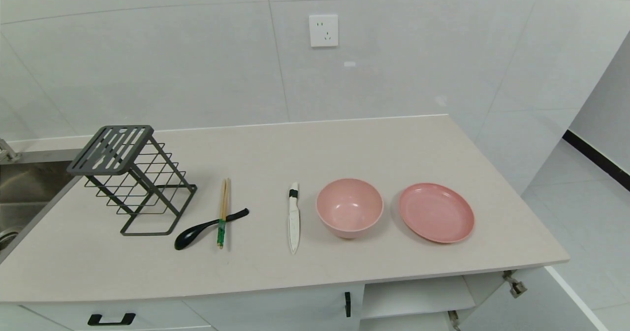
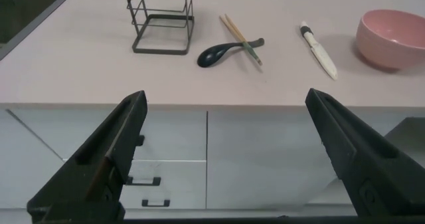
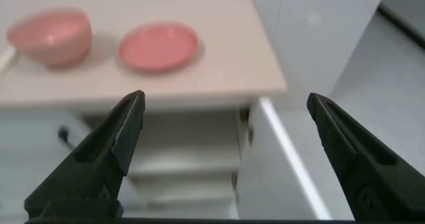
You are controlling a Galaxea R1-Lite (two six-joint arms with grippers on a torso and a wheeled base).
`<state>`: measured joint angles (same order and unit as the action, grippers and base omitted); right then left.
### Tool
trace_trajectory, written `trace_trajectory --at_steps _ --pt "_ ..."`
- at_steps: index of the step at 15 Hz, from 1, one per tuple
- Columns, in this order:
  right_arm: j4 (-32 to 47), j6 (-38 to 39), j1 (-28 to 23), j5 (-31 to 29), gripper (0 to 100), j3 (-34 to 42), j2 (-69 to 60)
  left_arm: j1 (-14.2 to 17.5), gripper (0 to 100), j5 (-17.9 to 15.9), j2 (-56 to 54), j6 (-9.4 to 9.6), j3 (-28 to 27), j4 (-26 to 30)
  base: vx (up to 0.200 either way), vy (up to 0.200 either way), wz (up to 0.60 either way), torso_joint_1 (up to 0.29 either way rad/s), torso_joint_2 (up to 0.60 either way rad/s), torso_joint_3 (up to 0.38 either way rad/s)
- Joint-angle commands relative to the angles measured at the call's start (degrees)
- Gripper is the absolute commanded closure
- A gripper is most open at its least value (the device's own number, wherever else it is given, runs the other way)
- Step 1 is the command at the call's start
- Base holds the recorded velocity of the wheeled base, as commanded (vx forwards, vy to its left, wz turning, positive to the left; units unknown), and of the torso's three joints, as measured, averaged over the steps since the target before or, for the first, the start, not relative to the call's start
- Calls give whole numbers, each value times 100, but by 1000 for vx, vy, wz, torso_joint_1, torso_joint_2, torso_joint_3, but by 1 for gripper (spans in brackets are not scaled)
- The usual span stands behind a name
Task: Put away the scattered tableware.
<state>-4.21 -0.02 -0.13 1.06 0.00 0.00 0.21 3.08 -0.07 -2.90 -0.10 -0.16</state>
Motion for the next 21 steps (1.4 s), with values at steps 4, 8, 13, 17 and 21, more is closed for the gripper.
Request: trace_trajectory --at_steps 4,8,13,17,21 --pt "-713 -15 93 905 0 -369 642 6 0 -1 7 18 1 -2 0 0 0 0 0 0" --pt "-810 -129 453 1239 0 -1090 2874 -3 0 -10 7 18 10 -2 0 0 0 0 0 0" --pt "-2594 -296 690 1247 0 -527 5010 -3 0 -10 7 9 10 -2 0 0 0 0 0 0" --pt "-4176 -516 690 1485 0 -448 6838 6 0 -10 7 -17 1 -11 0 0 0 0 0 0" --pt "-5363 -692 664 1625 0 -554 8332 6 0 -10 7 -17 1 -2 0 0 0 0 0 0"
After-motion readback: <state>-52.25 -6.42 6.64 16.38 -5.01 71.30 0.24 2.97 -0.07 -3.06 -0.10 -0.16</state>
